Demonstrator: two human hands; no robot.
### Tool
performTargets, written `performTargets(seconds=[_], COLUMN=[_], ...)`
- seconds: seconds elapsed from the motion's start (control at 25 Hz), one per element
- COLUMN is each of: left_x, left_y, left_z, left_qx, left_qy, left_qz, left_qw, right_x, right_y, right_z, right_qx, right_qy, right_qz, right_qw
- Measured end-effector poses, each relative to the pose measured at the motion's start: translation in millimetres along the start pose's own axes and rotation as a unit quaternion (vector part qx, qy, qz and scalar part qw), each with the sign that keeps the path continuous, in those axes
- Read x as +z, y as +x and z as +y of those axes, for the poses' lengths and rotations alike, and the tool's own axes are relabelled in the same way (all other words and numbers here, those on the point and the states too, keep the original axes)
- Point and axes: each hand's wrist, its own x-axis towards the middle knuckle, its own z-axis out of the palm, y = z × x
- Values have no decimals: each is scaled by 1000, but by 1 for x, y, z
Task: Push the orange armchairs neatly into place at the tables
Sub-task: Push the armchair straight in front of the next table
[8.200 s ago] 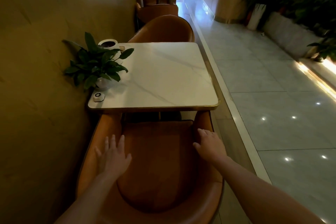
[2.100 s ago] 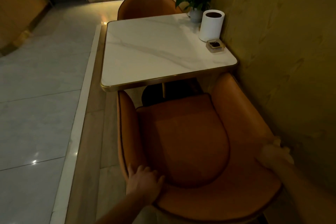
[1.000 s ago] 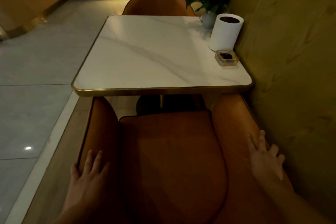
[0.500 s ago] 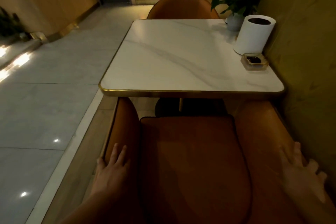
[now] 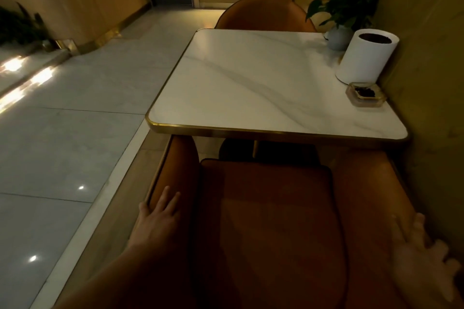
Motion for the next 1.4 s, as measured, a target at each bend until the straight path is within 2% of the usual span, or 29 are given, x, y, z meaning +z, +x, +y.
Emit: performTargets(seconds=[0.12, 0.24, 0.36, 0.44, 0.52, 0.8, 0.92, 1.04, 1.24, 1.4], left_x=[2, 18, 41, 73, 92, 15, 4, -2, 4, 0], left_y=[7, 11, 23, 44, 56, 10, 6, 4, 0, -32], left_z=[-3, -7, -23, -35, -45, 2, 8, 13, 10, 26], left_qx=[-13, -4, 6, 18, 7, -30, -36, -30, -28, -21], left_qy=[-5, -16, 4, 11, 17, 9, 8, 26, -6, -69], left_qz=[16, 54, 69, 30, 49, 85, 63, 53, 58, 17], left_qw=[1000, 998, 998, 999, 999, 996, 997, 998, 998, 997], right_x=[0, -2, -6, -4, 2, 15, 24, 25, 29, 7], right_y=[3, -1, -3, 1, 5, 22, 28, 32, 32, 28], right_z=[1, -1, -3, 1, 5, 7, 6, 4, 6, 13], right_qx=[5, 16, 11, 11, 1, -2, 6, 14, 15, -6], right_qy=[14, -16, -21, 2, 6, -25, -37, -26, -45, -18], right_qz=[7, 35, 23, 17, 34, 71, 92, 80, 62, -20], right_qw=[1000, 999, 999, 1000, 999, 997, 995, 996, 997, 1000])
